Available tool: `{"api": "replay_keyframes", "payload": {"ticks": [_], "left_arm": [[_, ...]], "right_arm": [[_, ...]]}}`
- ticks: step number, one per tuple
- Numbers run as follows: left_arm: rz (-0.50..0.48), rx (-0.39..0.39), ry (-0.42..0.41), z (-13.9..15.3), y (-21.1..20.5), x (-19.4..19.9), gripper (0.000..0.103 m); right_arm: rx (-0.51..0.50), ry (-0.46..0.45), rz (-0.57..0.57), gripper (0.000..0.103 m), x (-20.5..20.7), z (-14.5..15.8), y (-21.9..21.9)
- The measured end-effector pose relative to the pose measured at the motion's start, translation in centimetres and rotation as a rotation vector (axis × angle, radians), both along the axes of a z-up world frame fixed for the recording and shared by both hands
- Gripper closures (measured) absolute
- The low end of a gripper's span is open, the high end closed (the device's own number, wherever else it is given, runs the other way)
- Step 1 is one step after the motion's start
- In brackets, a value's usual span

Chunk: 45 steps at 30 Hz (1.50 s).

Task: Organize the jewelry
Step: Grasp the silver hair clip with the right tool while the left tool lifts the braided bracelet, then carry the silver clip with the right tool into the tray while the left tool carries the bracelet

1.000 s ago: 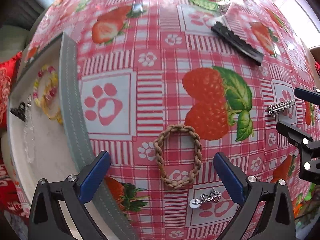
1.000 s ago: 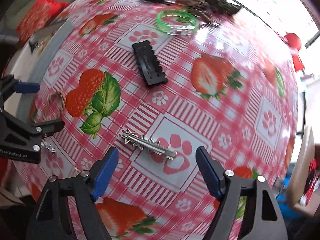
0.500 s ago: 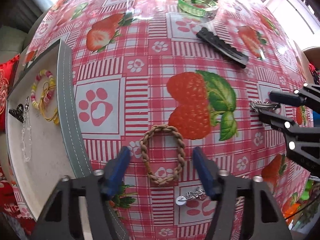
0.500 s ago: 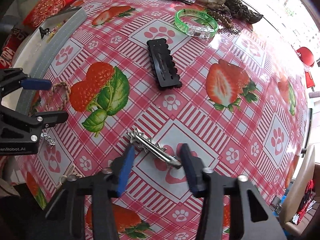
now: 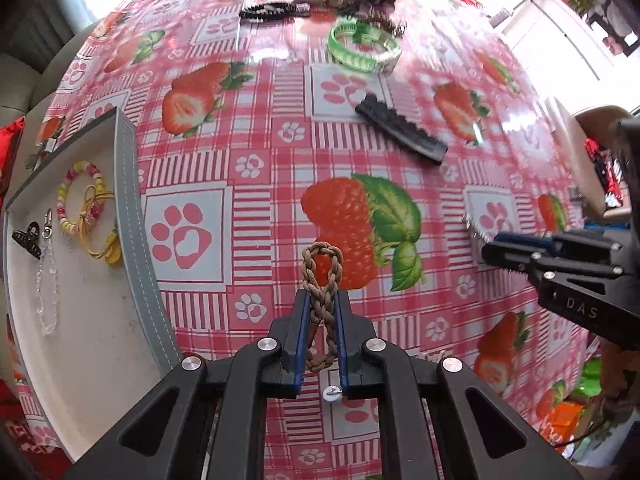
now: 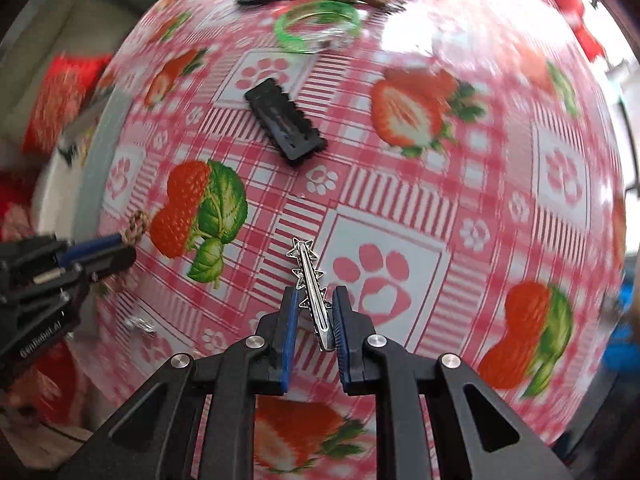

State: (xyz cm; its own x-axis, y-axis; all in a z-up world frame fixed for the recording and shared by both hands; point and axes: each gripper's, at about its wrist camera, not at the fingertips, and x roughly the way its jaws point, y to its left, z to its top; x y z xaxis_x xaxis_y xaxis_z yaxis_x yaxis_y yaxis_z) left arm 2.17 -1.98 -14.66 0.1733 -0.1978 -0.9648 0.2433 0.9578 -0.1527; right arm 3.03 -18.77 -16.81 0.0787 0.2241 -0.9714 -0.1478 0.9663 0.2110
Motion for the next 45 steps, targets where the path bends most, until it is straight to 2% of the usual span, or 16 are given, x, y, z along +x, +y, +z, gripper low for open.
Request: {"api": "replay_keyframes", "payload": {"ticks": [6,15,23,31,38,42,45], "left_arm": [[0.012,-0.035,-0.039,1.5,0.9,0.1,0.084],[0.061,-0.059,-0.102,3.8,5.6,-0.5,0.084],[0.152,-0.047,-0.142,4.9,10.5,-1.8,0.084],[0.268,-0.003,-0.122,3.8,16.9,-3.4,0.084],[0.363,0.046,-0.078,1.1,21.7,-4.5,0.084],[0.393,0.091,-0.051,-0.7,23.2,-4.7,0.084],[0.413,0.095,-0.03,-1.9,24.0,-4.6,0.084]], "right_arm": [[0.089,0.03,-0.121,0.084,-0.5,1.1,-1.1],[0.171,0.011,-0.17,0.084,-0.2,3.3,0.0],[0.222,-0.025,-0.077,0.084,1.0,5.5,5.6],[0.265,-0.03,0.046,0.084,1.8,6.2,13.2],[0.274,0.002,0.155,0.084,2.0,4.9,20.3],[0.251,0.031,0.213,0.084,1.9,3.3,24.0],[0.231,0.048,0.233,0.084,2.1,2.2,25.9]]}}
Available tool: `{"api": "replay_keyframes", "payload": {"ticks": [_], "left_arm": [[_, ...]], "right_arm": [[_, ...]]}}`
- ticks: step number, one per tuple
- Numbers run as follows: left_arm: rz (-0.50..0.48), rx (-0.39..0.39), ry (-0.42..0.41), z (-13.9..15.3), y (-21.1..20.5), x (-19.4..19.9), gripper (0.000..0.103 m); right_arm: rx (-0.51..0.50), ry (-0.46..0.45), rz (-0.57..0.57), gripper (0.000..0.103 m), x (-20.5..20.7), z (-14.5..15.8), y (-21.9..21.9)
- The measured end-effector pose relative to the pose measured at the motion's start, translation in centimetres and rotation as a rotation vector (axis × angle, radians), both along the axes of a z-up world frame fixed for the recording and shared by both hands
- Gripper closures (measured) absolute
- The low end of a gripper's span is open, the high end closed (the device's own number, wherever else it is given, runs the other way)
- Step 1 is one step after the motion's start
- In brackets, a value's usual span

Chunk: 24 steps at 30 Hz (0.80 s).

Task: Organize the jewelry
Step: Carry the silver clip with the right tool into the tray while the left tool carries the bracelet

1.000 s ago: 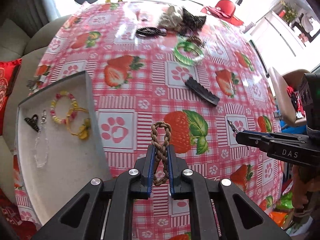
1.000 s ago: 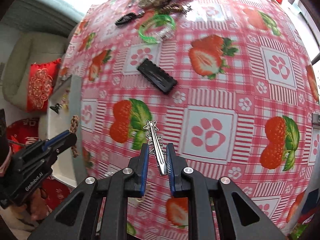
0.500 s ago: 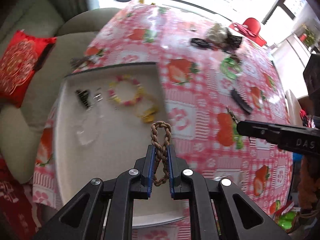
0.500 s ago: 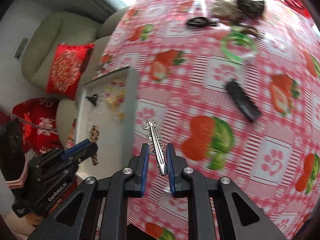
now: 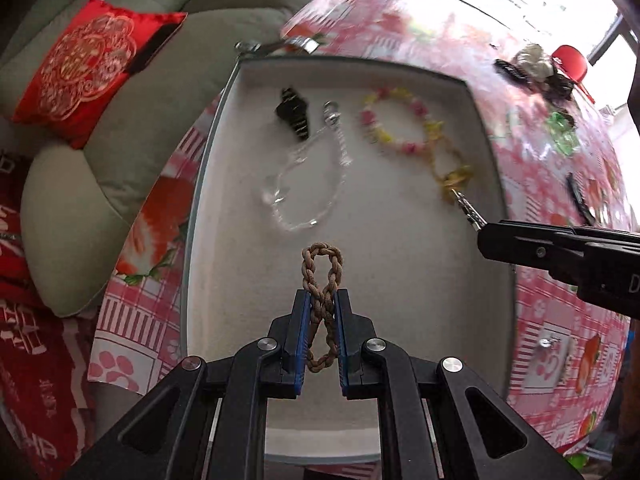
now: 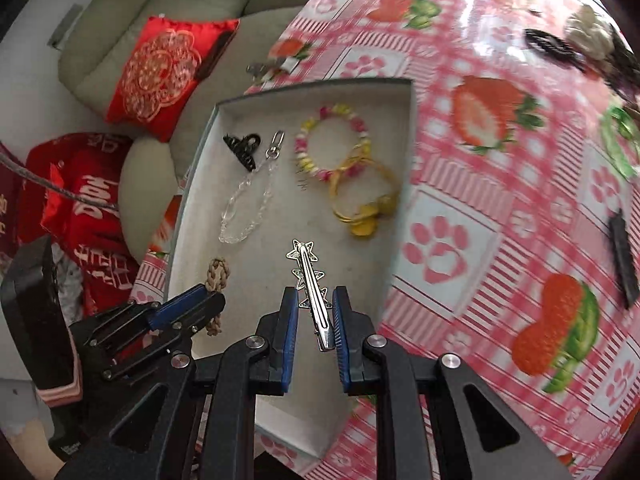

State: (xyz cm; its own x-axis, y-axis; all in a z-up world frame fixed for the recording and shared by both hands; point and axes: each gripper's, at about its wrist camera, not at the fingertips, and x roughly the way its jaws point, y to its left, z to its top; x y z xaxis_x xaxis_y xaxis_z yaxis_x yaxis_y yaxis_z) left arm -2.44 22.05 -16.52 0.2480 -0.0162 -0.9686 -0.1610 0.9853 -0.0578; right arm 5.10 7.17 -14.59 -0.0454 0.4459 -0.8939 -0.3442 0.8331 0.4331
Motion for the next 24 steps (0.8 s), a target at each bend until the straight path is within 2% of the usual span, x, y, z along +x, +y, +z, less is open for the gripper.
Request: {"api": "replay_keyframes", "payload": {"ticks": [8,18,24], "left_arm": [[0.012,0.022,0.008,-1.8,0.6,1.0,0.084],[0.024,0.038,-0.015,-2.0,1.4,2.4,0.084],[0.008,0.055,-0.019,-2.1,1.2,2.5,0.084]], "right_arm": [[-0.043,-0.007,0.027,0.084,1.1,-1.9,3.1],[-0.082,-0.041,-0.002,0.084,3.7,-2.7,4.5],[-0.101,-0.038,0.003,0.084,3.9,-3.3,5.0]]}}
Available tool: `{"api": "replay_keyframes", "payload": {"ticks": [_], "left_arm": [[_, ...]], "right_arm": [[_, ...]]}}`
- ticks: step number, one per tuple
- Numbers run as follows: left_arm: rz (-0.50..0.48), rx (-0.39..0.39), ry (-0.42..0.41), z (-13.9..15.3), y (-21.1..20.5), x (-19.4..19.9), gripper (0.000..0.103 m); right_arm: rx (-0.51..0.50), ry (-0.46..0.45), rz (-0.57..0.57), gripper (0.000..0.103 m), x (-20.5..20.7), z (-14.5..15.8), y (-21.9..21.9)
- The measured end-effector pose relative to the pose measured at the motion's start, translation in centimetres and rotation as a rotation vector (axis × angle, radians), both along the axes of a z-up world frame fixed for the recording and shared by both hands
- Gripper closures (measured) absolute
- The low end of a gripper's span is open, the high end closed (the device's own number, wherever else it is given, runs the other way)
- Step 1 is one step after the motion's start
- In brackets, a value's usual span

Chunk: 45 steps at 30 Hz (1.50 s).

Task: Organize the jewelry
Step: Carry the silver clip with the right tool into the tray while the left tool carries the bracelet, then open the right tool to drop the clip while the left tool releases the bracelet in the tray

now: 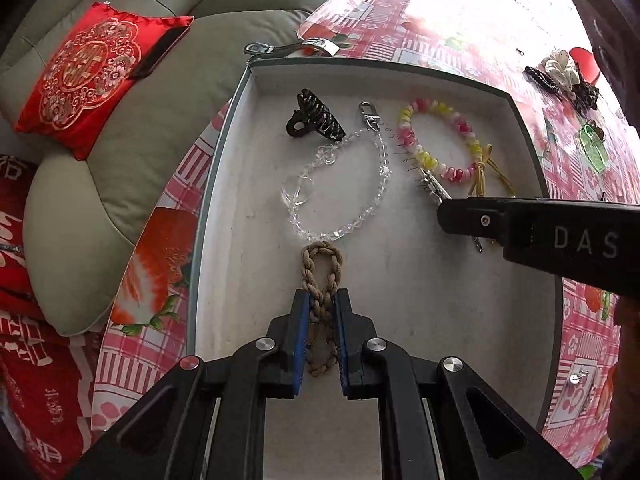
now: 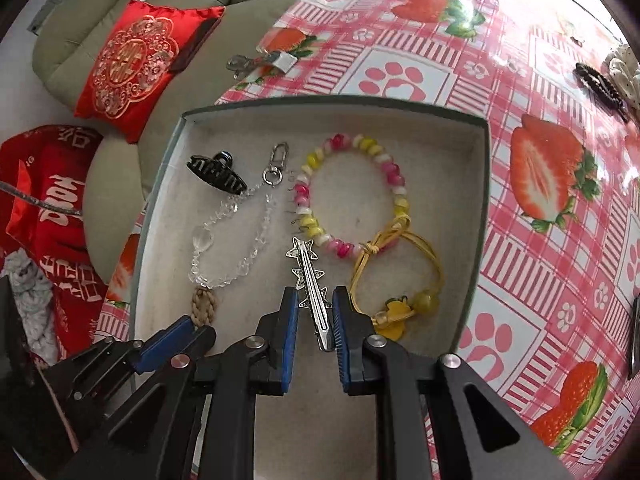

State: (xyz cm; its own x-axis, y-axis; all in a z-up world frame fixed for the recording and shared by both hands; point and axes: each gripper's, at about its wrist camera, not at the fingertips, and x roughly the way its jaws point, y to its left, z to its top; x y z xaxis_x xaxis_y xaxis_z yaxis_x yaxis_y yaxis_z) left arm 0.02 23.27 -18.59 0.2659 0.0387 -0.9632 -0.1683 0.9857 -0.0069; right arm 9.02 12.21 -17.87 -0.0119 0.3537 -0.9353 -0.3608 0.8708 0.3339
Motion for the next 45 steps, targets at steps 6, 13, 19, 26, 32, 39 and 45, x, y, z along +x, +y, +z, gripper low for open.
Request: {"api": "replay_keyframes", "payload": {"ticks": [6,13,19,26,32,39,45], "left_arm": [[0.023,0.013,0.018,0.2,0.0,0.0,0.084],[0.021,0.027,0.023,0.5,-0.2,-0.3,0.084],[0.016,0.031,0.023,1.3,-0.8,-0.4,0.084],[0.006,0.054,0.028,1.9,-1.4,-0.6,0.083],[-0.004,0.064,0.045,2.0,-1.8,-0.7,0.082],[0.004,0.091,0.018,3.2,-2.5,-0.8,0.0],[-0.039,0.127,-0.001,3.9,-4.0,-0.3,0.0]], "right_arm": [[0.01,0.008,0.004,0.083,0.1,0.1,0.0],[0.055,0.015,-0.006,0.058,0.1,0.4,-0.7],[0.116,-0.006,-0.029,0.058,-0.2,2.5,-2.0],[0.181,-0.015,-0.092,0.051,-0.5,5.0,-4.6],[0.196,-0.011,-0.14,0.046,-1.6,5.9,-7.4],[0.192,0.0,-0.241,0.04,-3.0,6.0,-12.1],[0.174,0.002,-0.337,0.027,-3.6,5.7,-16.6]]}}
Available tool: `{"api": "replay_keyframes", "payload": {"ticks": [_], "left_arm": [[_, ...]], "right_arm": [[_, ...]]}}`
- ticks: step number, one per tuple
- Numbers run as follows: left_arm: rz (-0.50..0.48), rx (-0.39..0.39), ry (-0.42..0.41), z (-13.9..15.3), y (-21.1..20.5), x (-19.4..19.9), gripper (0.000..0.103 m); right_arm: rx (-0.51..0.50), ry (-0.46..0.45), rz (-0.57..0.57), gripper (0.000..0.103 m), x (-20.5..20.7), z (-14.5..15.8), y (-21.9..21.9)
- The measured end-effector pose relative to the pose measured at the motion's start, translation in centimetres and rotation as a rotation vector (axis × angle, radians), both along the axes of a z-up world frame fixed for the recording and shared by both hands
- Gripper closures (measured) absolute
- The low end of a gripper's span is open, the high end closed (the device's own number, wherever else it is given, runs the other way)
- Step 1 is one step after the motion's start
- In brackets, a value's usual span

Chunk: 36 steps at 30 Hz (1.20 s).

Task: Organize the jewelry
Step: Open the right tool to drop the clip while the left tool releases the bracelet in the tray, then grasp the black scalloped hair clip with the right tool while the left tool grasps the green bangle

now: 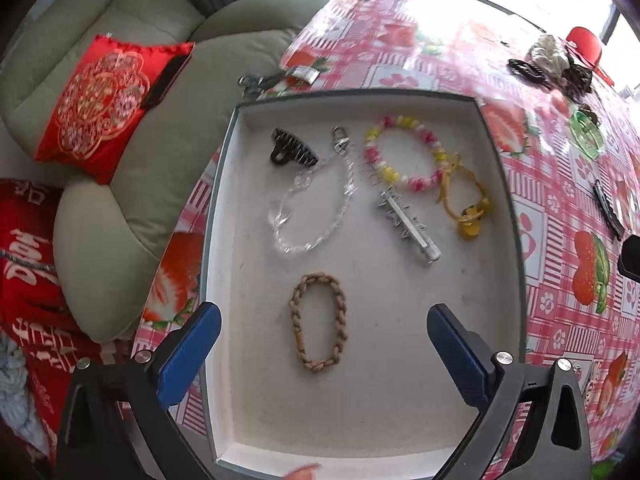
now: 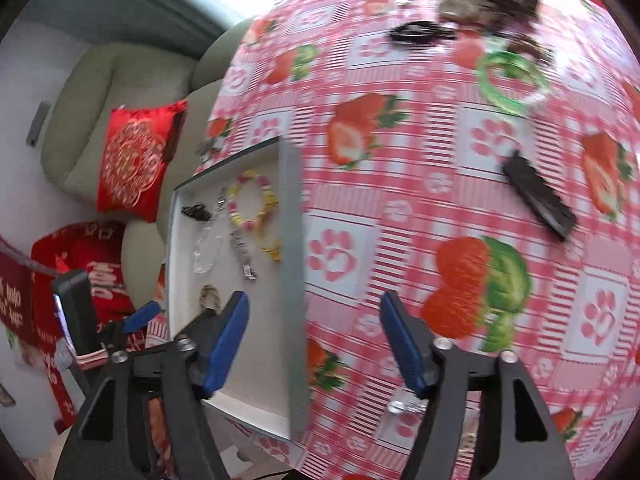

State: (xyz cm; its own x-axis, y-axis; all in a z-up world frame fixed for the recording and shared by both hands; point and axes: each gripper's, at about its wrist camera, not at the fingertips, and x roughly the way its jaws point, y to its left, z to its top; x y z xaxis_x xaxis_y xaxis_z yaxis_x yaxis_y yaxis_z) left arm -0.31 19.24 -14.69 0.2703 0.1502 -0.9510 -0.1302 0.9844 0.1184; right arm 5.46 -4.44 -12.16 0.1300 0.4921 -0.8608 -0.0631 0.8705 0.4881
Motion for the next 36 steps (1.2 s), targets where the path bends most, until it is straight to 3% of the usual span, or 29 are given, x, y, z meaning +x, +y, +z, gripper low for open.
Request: {"api": "replay_keyframes", "payload": {"ticks": [7,19,36], "left_arm": [[-0.073,-0.031,-0.009,1.3,-3.0,1.1,0.0],[-0.2,-0.087,-0.006,3.0,-11.3,4.5,0.0],[-0.195,-0.124,0.005,3.0,-19.6,13.2,0.0]], "right_arm": [[-0.048,0.024,-0.097,0.017,-0.9,-0.8,-5.6],[-0.136,0.066,-0.243,0.016,-1.7,-1.4,-13.6],[-0.211,-0.015,-0.293,0.016,6.0,-0.5,-20.1]]}}
